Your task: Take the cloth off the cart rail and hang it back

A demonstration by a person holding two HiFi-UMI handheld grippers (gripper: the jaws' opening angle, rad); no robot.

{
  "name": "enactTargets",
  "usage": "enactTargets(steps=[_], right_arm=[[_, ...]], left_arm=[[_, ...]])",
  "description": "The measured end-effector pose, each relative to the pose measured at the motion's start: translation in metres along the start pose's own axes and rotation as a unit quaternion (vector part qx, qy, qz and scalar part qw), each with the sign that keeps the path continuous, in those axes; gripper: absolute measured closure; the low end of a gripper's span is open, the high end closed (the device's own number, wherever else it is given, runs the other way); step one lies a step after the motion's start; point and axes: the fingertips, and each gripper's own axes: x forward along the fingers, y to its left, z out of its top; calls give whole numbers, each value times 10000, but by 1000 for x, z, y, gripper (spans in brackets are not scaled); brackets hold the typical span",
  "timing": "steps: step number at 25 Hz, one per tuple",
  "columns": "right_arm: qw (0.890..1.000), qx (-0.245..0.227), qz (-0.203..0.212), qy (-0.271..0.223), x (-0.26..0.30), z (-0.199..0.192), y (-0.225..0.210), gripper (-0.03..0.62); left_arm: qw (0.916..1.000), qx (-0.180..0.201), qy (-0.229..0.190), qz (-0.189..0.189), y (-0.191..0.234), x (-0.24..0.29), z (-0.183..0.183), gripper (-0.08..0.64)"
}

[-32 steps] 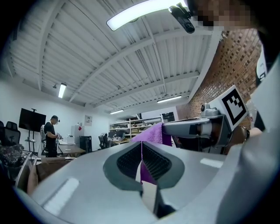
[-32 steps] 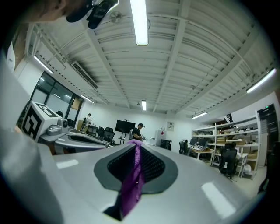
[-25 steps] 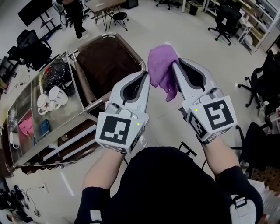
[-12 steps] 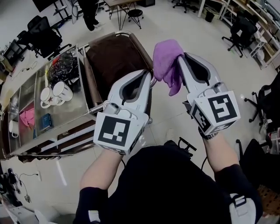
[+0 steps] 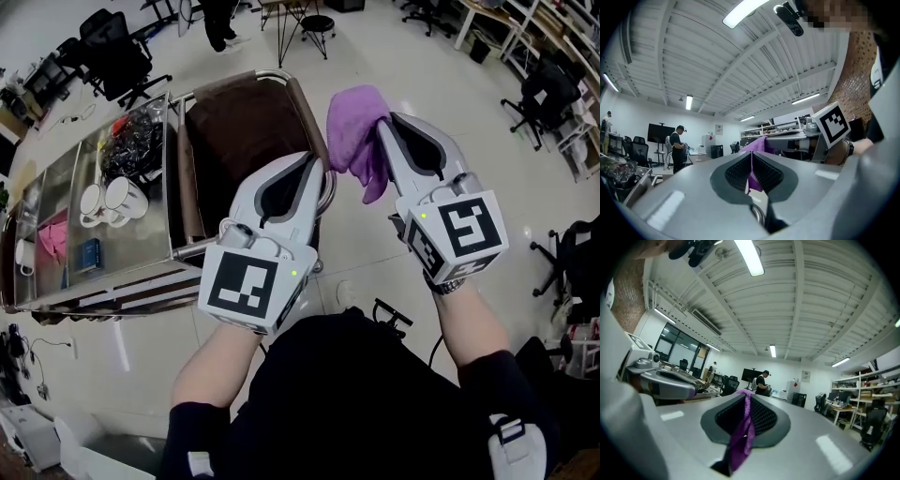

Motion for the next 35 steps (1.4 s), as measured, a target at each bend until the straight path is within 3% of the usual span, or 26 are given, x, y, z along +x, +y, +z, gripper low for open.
enactTargets(steps=[4,8,14,26,35], right_arm=[[9994,30,333,49,25,-10,-31,560],[9981,-18,600,147,52,-30,-56,560],[9944,-77,982,373,87,-68,-75,560],[9789,-202,1971,494,145,-99,-24,561],[9741,35,2244,287,150,-92,-5,561]], left_arm=[[9995,-48,76,291,4,34,3,552],[9971,182,-352,642,16,66,14,552],[9951,-92,203,968,22,93,-7,552],[9836,-179,388,1752,64,83,-24,552],[9828,-201,369,1799,73,75,-27,552]])
